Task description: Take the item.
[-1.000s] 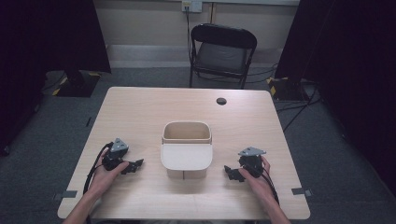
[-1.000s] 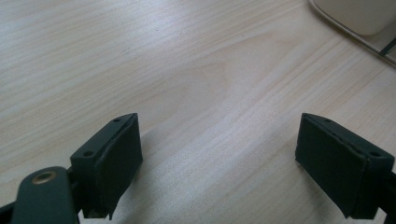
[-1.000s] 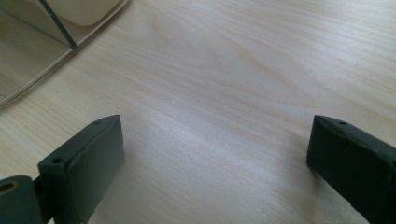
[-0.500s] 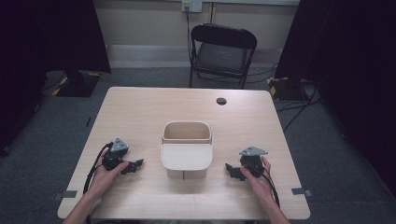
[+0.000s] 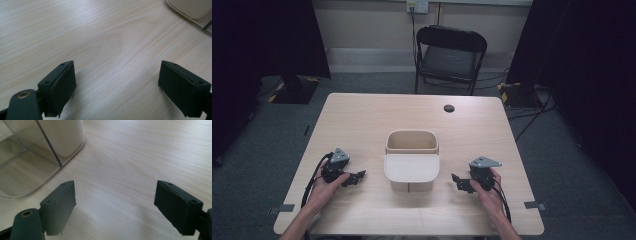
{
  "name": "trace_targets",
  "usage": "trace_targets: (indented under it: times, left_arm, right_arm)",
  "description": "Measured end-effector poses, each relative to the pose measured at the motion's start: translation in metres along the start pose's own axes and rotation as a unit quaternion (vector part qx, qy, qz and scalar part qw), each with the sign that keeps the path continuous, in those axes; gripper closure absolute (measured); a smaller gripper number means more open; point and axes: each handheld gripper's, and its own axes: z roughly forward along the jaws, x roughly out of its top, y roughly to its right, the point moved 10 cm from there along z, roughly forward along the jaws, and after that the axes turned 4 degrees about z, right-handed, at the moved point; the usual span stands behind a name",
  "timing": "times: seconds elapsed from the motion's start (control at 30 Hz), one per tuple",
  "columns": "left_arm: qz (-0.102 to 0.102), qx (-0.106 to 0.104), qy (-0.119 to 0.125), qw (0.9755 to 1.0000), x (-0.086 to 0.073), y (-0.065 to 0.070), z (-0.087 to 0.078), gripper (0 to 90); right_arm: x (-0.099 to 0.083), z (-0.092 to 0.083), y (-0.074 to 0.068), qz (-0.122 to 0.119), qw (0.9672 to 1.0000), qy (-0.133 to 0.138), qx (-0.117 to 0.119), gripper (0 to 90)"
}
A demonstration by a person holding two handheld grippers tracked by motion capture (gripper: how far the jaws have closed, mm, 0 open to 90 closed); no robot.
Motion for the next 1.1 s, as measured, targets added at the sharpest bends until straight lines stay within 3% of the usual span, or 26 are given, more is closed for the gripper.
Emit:
trace_targets:
  times: [0.2, 0.37, 0.53, 1.1]
  left_arm:
    - [0.0, 0.0, 0.0, 1.0, 0.0, 0.0, 0.0, 13.9]
    - [0.0, 0.0, 0.0, 1.0, 0.0, 0.0, 0.0, 13.9]
    - [0.0, 0.0, 0.0, 1.0, 0.0, 0.0, 0.0, 13.9]
    - [0.0, 0.0, 0.0, 1.0, 0.0, 0.0, 0.0, 13.9]
  right_arm:
    - [0.012, -0.011, -0.005, 0.004, 0.9996, 0.026, 0.012, 17.7]
    - [0.023, -0.021, -0.015, 0.008, 0.9982, 0.048, 0.036, 17.7]
    - [0.026, -0.025, -0.024, 0.01, 0.9967, 0.056, 0.057, 17.7]
    - [0.032, -0.036, -0.057, -0.015, 0.991, 0.07, 0.114, 15.7]
